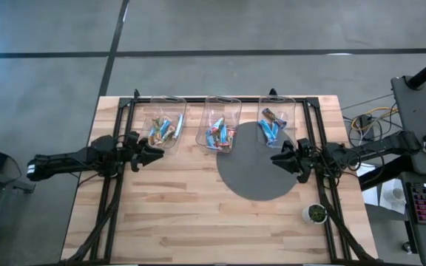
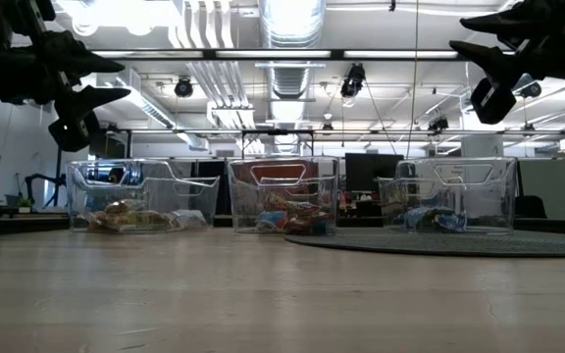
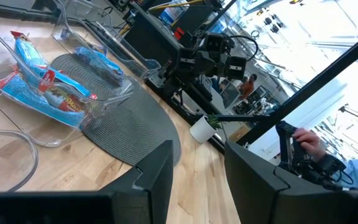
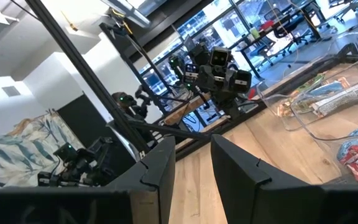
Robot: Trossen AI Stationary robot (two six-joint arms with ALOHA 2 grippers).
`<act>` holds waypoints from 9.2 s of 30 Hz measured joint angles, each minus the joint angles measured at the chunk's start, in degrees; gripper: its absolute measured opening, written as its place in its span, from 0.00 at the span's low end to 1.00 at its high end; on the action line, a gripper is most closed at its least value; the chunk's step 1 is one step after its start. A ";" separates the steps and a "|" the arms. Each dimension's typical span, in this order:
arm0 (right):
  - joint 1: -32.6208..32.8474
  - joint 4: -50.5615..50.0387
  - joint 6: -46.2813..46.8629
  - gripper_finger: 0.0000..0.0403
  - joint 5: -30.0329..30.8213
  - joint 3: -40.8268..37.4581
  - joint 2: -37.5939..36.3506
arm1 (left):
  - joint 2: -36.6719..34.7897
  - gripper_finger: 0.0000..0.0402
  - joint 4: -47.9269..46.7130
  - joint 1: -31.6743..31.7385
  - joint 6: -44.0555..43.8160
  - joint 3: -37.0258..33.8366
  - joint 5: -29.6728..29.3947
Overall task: Pick and place Granola Bars by type
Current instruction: Return to Home Position
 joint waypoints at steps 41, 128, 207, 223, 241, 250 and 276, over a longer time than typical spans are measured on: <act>-3.72 -18.29 -23.82 0.24 -0.49 0.00 -25.49 | 0.02 0.31 -0.04 0.00 -0.02 0.00 0.00; -6.36 -31.56 -29.58 0.24 -7.37 -1.16 -26.70 | 0.02 0.31 1.99 0.00 44.32 -3.84 3.35; -6.38 -31.56 -29.59 0.24 -7.39 -1.14 -26.70 | -0.02 0.31 4.52 0.00 43.30 -4.83 9.18; -6.38 -31.56 -29.59 0.24 -7.39 -1.14 -26.69 | -0.02 0.31 4.50 0.00 43.30 -4.83 9.18; -6.38 -31.56 -29.59 0.24 -7.39 -1.14 -26.70 | -0.02 0.31 4.50 0.00 43.30 -4.81 9.18; -6.38 -31.56 -29.59 0.24 -7.38 -1.14 -26.68 | -0.03 0.31 4.50 0.00 43.30 -4.81 9.18; -6.38 -31.56 -29.59 0.24 -7.39 -1.14 -26.70 | -0.04 0.31 4.50 0.00 43.30 -4.81 9.18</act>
